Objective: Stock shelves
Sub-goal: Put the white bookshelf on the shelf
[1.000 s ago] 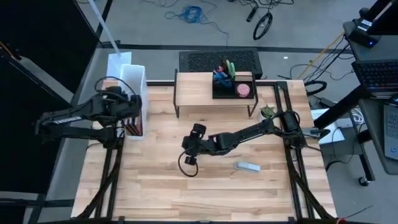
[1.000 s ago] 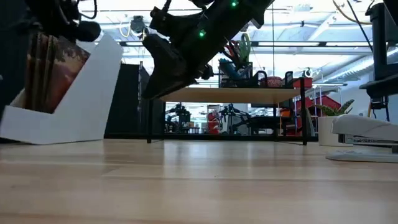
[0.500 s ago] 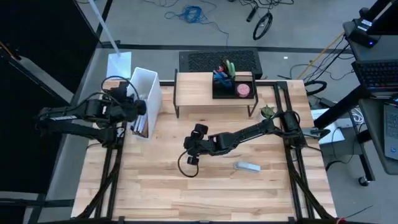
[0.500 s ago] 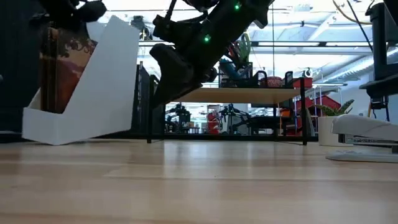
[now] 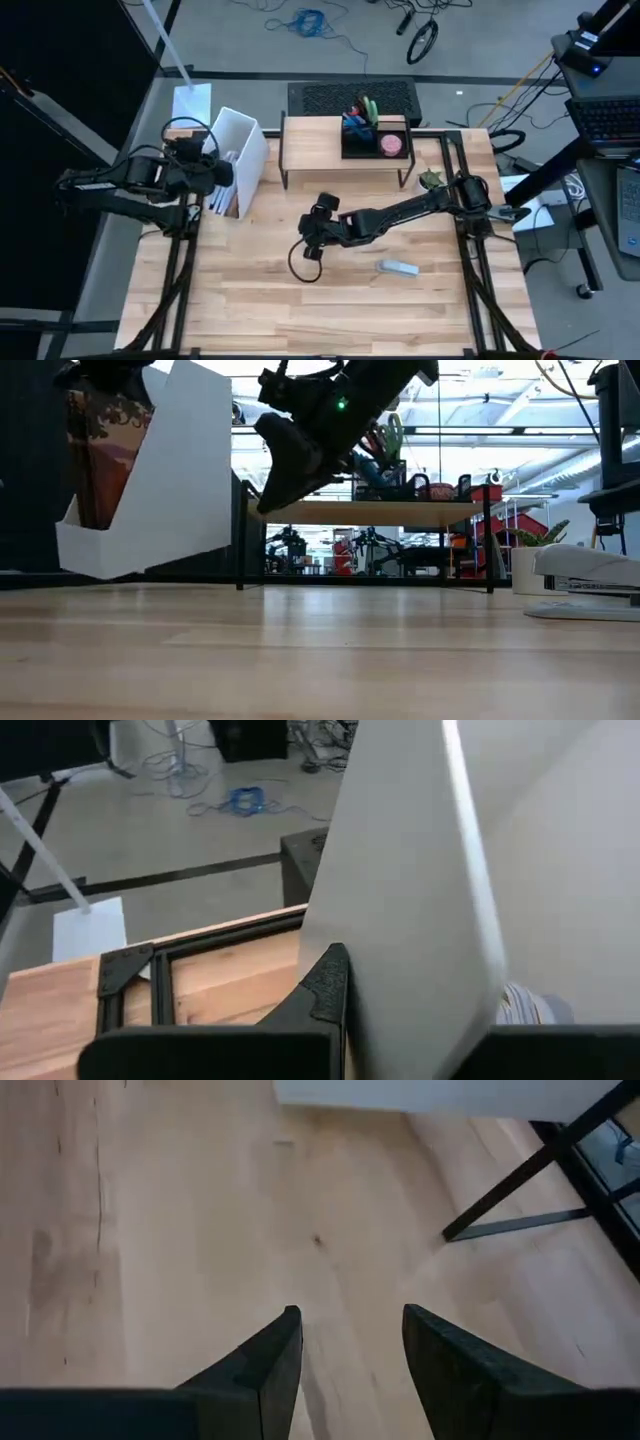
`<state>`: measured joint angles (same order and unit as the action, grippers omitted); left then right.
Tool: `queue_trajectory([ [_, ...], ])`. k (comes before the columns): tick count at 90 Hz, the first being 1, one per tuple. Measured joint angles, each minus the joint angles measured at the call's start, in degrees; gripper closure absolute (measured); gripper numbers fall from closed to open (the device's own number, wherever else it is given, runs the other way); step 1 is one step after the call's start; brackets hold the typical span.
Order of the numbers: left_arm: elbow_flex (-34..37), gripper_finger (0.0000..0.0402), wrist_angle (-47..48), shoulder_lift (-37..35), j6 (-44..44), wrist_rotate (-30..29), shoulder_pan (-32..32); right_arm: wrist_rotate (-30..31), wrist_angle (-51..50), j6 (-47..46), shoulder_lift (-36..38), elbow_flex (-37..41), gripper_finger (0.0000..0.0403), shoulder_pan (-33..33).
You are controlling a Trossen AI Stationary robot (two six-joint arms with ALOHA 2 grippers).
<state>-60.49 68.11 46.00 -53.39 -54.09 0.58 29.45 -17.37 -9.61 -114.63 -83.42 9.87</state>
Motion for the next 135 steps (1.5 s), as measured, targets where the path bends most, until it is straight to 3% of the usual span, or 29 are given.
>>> queue_trajectory([
  [24, -3.83, 0.0401, -0.43, 0.07, 2.94, -0.44, 0.7, 2.37, -4.26, -0.36, 1.46, 0.02, 0.0248, -0.02],
  [54, -6.49, 0.0401, -0.08, 0.11, 6.34, 2.29, 0.7, 2.02, 1.82, -1.73, 1.15, 0.03, 0.0248, -0.02],
  [90, -7.01, 0.0401, 0.13, 0.11, 9.41, 7.71, 4.62, 1.57, 29.87, 1.0, -1.12, 9.2, 0.0248, -0.02],
  [110, -7.01, 0.0401, 0.59, -0.06, 9.33, 8.58, 8.14, 2.13, 43.73, 3.96, -10.98, 9.33, 0.0248, 0.26],
  [123, -7.56, 0.0401, 0.53, -0.37, 9.18, 9.11, 9.57, 2.07, 54.17, 11.58, -16.61, 8.14, 0.0248, 0.16],
  [135, -8.61, 0.0401, 0.84, -0.66, 9.15, 8.77, 10.37, 3.06, 55.34, 16.0, -21.16, 4.76, 0.0248, -0.42],
])
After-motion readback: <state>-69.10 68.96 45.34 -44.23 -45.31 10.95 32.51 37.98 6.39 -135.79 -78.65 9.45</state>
